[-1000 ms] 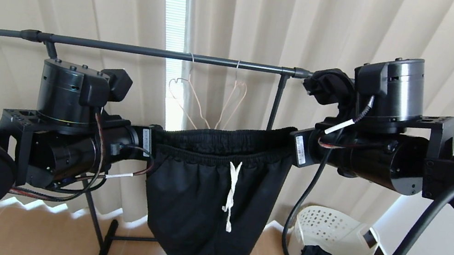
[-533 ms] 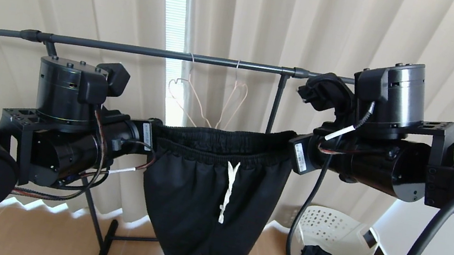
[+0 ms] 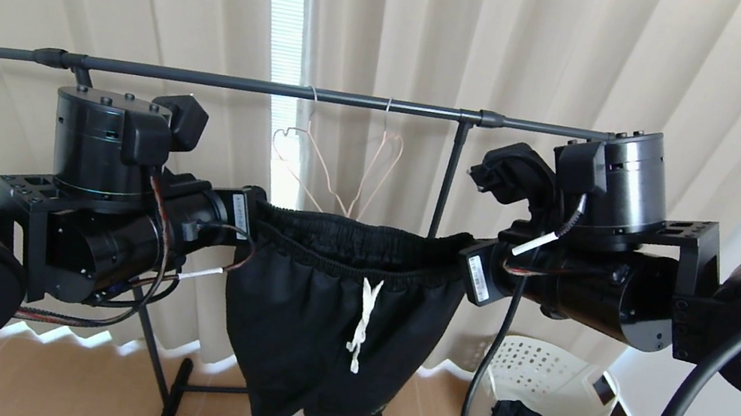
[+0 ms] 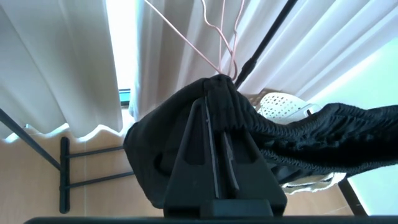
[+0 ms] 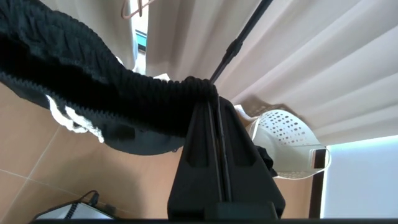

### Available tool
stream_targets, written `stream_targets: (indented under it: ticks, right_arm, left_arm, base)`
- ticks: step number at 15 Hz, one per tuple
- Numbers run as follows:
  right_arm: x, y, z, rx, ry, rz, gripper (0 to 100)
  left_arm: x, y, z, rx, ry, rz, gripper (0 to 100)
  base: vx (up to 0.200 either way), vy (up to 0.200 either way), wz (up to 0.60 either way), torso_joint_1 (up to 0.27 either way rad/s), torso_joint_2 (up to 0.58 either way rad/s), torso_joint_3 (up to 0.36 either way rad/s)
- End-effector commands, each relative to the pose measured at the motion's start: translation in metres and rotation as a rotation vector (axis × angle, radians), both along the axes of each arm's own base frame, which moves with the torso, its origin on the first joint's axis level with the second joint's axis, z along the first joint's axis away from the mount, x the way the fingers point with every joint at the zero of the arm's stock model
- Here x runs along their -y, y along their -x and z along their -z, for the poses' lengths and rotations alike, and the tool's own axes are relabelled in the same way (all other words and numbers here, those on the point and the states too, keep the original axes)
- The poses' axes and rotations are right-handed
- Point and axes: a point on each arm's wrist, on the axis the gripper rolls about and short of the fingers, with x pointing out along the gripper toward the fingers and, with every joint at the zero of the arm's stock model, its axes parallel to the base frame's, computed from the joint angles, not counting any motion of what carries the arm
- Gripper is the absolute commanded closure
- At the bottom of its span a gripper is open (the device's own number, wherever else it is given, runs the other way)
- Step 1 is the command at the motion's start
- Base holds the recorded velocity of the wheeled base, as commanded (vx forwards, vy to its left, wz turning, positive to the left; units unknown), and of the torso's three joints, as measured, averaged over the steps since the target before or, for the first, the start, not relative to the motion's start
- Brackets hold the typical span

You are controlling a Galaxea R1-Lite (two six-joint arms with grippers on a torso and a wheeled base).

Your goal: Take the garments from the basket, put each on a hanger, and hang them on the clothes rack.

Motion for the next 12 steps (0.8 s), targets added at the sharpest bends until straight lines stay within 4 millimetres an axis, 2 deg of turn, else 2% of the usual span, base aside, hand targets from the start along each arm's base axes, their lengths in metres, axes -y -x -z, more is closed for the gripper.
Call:
stream_targets:
  ticks: [1, 12]
  right_arm:
    - [0.0029, 0.0047, 0.0004, -0.004, 0.0, -0.001, 100]
    - [0.0043, 0.0048, -0.0033, 0.007, -0.004, 0.002, 100]
  left_arm:
    - [-0.0002, 0.0007, 0.0003, -0.001, 0.0, 0.0, 100]
    - [0.0039, 0.0018, 0.003, -0.01, -0.002, 0.015, 100]
  base:
    - [0.0, 0.0, 0.0, 0.0, 0.0, 0.0]
    - [0.0, 0.0, 0.0, 0.0, 0.0, 0.0]
